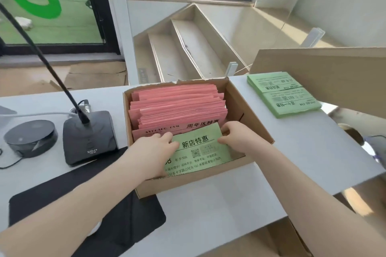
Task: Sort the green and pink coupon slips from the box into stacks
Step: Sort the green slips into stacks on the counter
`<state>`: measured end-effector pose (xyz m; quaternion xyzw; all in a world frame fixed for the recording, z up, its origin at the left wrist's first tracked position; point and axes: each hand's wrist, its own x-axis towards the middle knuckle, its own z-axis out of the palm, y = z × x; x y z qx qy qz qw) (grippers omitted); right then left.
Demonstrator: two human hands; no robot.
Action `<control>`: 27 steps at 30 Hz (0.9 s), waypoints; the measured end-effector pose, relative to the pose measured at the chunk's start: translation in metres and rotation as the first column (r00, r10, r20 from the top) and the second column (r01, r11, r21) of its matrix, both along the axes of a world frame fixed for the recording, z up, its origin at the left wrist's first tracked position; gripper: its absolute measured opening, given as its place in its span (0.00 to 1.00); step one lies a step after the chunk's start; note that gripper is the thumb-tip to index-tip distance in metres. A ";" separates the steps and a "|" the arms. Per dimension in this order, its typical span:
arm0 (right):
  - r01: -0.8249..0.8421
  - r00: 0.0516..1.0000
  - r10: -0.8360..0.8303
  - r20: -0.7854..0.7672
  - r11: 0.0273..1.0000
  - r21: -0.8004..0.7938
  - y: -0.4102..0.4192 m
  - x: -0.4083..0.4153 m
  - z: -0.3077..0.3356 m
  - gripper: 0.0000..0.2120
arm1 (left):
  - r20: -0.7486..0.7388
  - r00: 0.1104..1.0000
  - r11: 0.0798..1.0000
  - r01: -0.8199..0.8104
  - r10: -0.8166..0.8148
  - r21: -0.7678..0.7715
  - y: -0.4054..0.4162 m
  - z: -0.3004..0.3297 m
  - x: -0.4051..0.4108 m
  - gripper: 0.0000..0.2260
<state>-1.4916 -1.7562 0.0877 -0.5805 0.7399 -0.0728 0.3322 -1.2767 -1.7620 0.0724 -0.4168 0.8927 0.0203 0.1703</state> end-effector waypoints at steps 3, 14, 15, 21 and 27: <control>-0.022 0.993 0.030 0.112 0.997 -0.067 0.007 0.003 0.003 0.10 | -0.067 0.998 1.000 -0.005 0.003 -0.028 0.001 -0.001 0.001 0.33; 0.202 0.923 0.089 0.374 0.715 -0.669 0.042 0.005 -0.007 0.15 | -0.597 0.799 0.978 -0.175 0.074 -0.112 0.005 0.007 0.010 0.28; 0.226 0.900 0.127 0.417 0.682 -0.695 0.046 0.002 -0.006 0.15 | -0.593 0.799 0.976 -0.196 0.102 -0.096 0.007 0.009 0.010 0.28; 0.379 0.668 0.324 0.670 0.627 -0.681 0.079 -0.030 0.026 0.21 | -0.719 0.669 0.933 -0.350 0.190 -0.079 0.048 0.052 0.009 0.15; 0.502 0.423 0.353 0.835 0.675 -0.540 0.114 -0.062 0.028 0.10 | -0.951 -0.096 0.883 -0.354 0.294 0.309 0.125 0.072 -0.015 0.16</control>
